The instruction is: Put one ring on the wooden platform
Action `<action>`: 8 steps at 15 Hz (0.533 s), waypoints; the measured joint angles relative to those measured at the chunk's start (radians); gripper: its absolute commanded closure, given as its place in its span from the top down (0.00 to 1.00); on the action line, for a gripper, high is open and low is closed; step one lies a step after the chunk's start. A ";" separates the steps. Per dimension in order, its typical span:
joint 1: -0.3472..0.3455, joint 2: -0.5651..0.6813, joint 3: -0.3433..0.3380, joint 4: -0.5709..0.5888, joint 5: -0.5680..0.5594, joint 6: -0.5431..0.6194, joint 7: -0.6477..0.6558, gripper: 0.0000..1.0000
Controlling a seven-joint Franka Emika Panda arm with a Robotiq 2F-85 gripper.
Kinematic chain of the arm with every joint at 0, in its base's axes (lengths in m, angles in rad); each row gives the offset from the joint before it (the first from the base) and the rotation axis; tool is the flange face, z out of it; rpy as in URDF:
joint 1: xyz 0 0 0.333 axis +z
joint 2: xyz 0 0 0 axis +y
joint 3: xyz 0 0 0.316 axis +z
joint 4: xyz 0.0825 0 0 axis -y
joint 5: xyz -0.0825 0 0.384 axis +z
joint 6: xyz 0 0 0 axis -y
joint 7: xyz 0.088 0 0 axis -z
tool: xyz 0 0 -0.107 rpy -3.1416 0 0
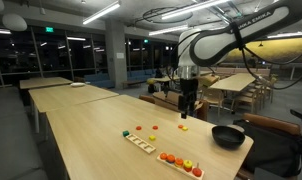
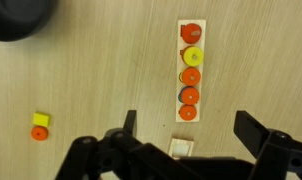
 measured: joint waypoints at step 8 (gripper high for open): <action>-0.082 -0.225 -0.144 -0.050 -0.020 -0.154 -0.209 1.00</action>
